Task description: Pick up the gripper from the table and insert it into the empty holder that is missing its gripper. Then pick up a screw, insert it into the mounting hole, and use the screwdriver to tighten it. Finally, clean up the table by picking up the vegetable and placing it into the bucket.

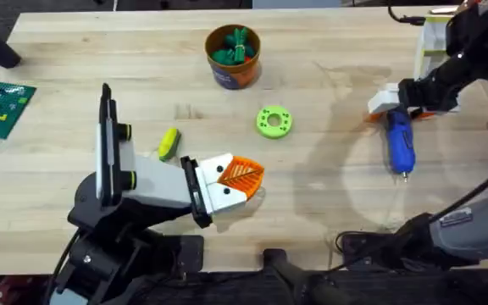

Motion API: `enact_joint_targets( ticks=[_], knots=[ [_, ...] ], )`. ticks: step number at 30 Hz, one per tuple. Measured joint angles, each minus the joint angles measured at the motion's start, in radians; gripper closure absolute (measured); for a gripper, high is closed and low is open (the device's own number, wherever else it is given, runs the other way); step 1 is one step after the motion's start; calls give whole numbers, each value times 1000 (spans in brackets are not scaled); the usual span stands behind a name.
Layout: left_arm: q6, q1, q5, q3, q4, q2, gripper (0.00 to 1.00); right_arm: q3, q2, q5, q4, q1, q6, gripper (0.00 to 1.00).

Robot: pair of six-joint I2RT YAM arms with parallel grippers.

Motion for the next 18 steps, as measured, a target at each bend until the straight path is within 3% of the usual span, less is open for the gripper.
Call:
enact_joint_targets(
  ticks=[14,16,18],
  knots=[
    [0,0,0,0,0,0,990,-32,-17,6,32,0,40,11],
    [0,0,0,0,0,0,990,-35,-21,7,36,0,42,29],
    [0,0,0,0,0,0,990,-36,-22,8,35,0,44,107]
  ],
)
